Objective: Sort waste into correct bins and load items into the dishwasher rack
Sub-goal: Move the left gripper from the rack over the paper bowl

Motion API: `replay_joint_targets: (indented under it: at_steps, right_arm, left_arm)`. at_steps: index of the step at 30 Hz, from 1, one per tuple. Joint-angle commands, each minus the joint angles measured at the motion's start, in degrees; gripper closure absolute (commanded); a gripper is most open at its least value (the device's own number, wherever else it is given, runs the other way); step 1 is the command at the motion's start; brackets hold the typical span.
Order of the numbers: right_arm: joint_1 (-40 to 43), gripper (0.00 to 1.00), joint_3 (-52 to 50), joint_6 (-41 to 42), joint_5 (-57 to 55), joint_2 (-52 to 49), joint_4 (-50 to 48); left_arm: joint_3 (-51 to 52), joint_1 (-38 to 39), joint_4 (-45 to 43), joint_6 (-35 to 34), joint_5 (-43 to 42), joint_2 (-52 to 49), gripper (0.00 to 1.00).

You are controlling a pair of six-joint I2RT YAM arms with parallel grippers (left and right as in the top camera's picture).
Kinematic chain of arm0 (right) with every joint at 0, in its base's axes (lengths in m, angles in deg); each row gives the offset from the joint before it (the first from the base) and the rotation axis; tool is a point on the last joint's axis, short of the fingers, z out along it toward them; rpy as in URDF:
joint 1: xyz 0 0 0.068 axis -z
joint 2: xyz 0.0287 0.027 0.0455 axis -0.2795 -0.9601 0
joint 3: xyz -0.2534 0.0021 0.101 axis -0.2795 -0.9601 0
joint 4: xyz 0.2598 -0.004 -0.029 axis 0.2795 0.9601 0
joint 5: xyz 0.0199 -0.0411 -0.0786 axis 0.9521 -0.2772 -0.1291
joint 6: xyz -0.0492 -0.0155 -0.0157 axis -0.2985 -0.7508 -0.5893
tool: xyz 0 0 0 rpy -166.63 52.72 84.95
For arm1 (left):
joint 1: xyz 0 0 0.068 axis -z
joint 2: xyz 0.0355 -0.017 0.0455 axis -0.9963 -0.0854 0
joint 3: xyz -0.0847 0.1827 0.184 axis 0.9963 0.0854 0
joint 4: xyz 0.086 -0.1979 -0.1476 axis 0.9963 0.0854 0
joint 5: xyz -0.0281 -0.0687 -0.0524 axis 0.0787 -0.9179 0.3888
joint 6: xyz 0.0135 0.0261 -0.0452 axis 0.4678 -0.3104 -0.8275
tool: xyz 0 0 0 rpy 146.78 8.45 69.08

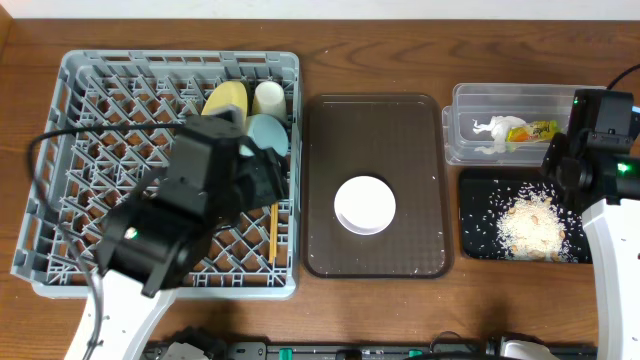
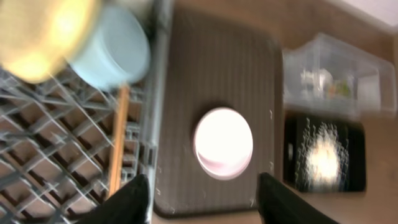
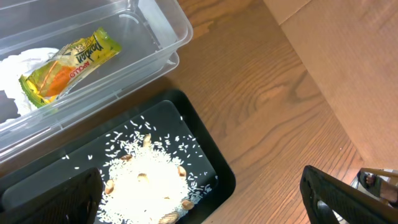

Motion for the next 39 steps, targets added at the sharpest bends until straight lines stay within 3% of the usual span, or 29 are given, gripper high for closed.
replay_joint_targets:
  at_steps: [1, 6, 15, 23, 27, 33, 39]
  right_arm:
    - [0.6, 0.01, 0.2, 0.1, -1.4, 0.7, 0.0]
    - [0.6, 0.01, 0.2, 0.1, -1.4, 0.7, 0.1]
    - [0.6, 0.01, 0.2, 0.1, -1.4, 0.7, 0.1]
    - [0.6, 0.01, 0.2, 0.1, -1.4, 0.7, 0.1]
    - [0.6, 0.01, 0.2, 0.1, -1.4, 0.7, 0.1]
    - [0.6, 0.01, 0.2, 0.1, -1.4, 0.7, 0.1]
    - [0.6, 0.01, 0.2, 0.1, -1.4, 0.7, 0.1]
  left_arm:
    - [1.6, 3.3, 1.3, 0.7, -5.6, -4.1, 0.53]
    - [2.4, 9.7, 1.6, 0.7, -5.6, -10.8, 0.66]
    - [2.4, 20.7, -3.9, 0.7, -2.2, -24.5, 0.65]
    - [2.4, 25.3, -12.8, 1.0, -1.4, -34.5, 0.65]
    - [2.4, 25.3, -17.6, 2.9, -0.3, -36.3, 0.66]
    - [2.4, 26.5, -20.4, 4.6, 10.3, -36.6, 0.66]
    - [2.4, 29.2, -24.8, 8.9, 10.4, -37.9, 0.66]
